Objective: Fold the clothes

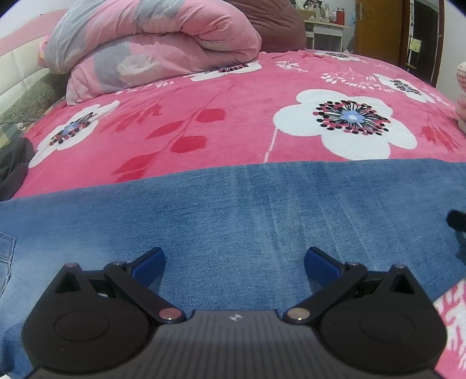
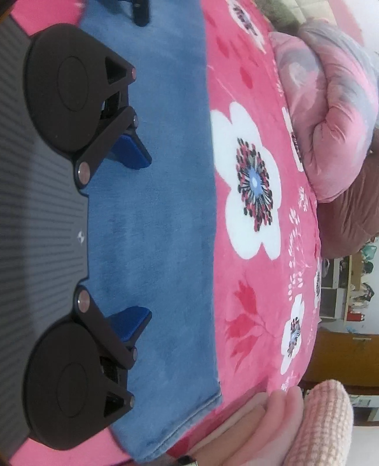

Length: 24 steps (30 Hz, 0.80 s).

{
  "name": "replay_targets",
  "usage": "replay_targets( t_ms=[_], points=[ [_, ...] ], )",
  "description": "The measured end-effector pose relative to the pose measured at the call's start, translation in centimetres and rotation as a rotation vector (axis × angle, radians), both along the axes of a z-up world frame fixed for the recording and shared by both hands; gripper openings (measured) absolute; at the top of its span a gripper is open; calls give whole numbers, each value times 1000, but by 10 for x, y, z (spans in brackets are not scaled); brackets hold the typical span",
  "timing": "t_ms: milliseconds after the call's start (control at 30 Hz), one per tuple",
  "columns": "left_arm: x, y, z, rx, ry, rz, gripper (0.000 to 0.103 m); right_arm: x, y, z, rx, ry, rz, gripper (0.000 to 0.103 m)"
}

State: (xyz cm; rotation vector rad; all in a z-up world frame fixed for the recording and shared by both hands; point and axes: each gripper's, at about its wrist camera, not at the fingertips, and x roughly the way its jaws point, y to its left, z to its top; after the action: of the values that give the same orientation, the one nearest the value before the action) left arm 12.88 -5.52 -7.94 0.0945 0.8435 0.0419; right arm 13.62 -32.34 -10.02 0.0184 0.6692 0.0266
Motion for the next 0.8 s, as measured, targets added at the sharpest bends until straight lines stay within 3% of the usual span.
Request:
replay_targets(
  t_ms=[267,800],
  points=[
    [-3,-1,-1,4,-12,1,103,-34,-12,-2,35,-22,-2,102],
    [-3,-3,-1,17,-16,5,103,-37,-16,-6,53,-41,-5,102]
  ],
)
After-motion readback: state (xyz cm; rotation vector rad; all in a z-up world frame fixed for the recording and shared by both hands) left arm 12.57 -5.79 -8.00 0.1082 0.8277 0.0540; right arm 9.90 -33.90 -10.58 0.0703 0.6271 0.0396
